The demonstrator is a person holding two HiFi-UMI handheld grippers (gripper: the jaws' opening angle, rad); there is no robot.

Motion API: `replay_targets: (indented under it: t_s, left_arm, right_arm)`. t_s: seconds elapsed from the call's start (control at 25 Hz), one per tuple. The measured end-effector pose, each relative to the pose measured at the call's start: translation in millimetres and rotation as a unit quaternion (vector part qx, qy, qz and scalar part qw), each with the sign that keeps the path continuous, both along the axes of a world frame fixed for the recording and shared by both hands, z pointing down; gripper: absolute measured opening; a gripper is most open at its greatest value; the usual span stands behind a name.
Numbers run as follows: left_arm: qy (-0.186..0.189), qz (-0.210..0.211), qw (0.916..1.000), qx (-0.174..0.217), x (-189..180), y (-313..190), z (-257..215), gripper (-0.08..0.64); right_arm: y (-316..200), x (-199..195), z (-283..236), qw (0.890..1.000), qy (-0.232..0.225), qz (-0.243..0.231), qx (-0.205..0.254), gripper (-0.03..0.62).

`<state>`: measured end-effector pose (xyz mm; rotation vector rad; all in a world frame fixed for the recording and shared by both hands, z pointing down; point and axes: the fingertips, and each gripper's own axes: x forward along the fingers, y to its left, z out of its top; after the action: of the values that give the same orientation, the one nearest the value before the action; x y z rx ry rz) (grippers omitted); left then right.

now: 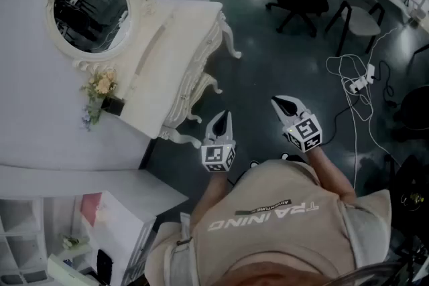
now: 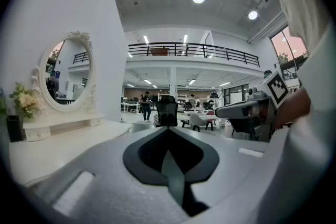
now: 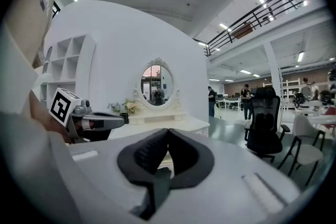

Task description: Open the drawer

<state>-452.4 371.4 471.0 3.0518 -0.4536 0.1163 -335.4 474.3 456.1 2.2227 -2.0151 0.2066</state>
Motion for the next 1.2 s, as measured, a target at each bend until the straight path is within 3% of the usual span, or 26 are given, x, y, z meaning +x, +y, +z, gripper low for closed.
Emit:
replay_targets:
  t_s: [0.28,0.52,0.88,1.04,1.2]
  left_arm:
    - [-0.013,0.011,0.9994,-0.029,-33.0,-22.1,42.3,0.006]
    - [-0.02,-0.007,0.9982,-0.056,-32.4,-34.1,60.0,0.006]
    - [-0.034,-0.008,0.9985,-0.042,13.6,-49.4,51.3,0.006]
    - [-0.048,-0.022,0.998,-0.035,46.2,-62.9,39.2,0.008]
    - [-0.07,-0.031,0.9969,-0.014,90.1,-81.8,36.9,0.006]
  right_arm:
    - [-9.1,-39.2,20.9,1.0,-0.001,0.012,-0.026,0.003]
    - [-5.9,-33.7,21.9,0.999,-0.004,0.014,-0.035,0.003]
    - [-37.0,2.4,43.4,0.998,-0.048,-0.018,-0.029,0.003]
    - [-57.7,45.0,45.5,0.998,-0.049,-0.039,-0.028,0.003]
    - [-80.6,96.3,45.6,0.998,-0.044,-0.051,0.001,0.003]
